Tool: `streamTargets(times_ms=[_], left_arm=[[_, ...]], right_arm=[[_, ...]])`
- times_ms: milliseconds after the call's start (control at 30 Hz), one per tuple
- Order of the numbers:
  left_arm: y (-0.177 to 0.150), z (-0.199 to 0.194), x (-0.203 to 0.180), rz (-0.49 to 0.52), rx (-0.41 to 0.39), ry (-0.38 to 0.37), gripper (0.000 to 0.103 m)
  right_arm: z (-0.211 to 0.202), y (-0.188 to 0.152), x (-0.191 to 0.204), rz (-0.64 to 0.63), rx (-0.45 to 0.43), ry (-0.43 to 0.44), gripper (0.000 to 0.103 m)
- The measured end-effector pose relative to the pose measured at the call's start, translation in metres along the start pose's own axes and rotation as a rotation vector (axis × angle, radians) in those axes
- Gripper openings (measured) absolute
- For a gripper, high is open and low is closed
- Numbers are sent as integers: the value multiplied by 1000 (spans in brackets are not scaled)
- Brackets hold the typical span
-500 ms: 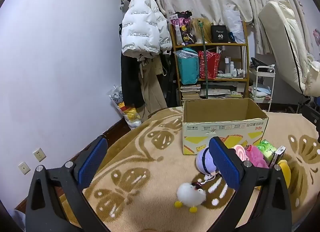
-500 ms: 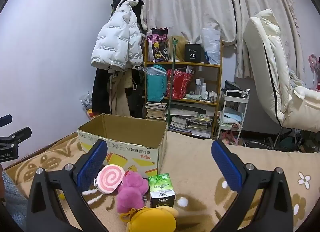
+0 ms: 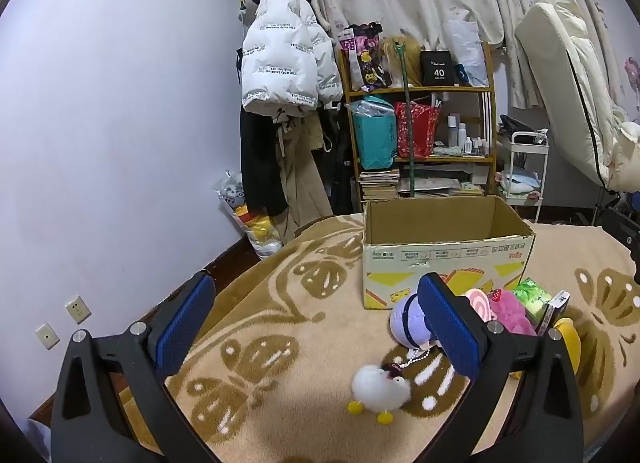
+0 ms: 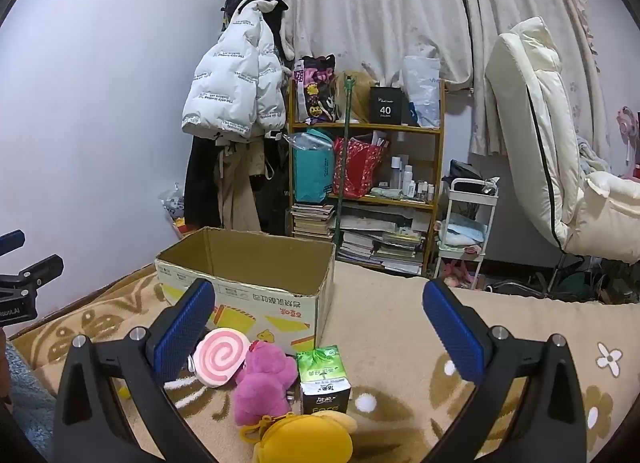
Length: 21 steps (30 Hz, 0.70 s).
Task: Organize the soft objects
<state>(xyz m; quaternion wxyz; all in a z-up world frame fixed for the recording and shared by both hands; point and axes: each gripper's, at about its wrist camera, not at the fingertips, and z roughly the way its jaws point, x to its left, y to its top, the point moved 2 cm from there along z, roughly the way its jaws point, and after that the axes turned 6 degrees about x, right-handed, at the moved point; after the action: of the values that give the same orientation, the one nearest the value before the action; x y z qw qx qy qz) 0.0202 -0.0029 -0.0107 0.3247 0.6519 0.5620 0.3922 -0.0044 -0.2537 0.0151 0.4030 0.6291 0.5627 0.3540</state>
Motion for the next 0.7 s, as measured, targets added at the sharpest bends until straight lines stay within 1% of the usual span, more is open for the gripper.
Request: streamTargets(times_ms=[700], left_arm=[[0,-4,0,4,-7,7,101]], right_arm=[[4,-7,4,-7,10,-4,103]])
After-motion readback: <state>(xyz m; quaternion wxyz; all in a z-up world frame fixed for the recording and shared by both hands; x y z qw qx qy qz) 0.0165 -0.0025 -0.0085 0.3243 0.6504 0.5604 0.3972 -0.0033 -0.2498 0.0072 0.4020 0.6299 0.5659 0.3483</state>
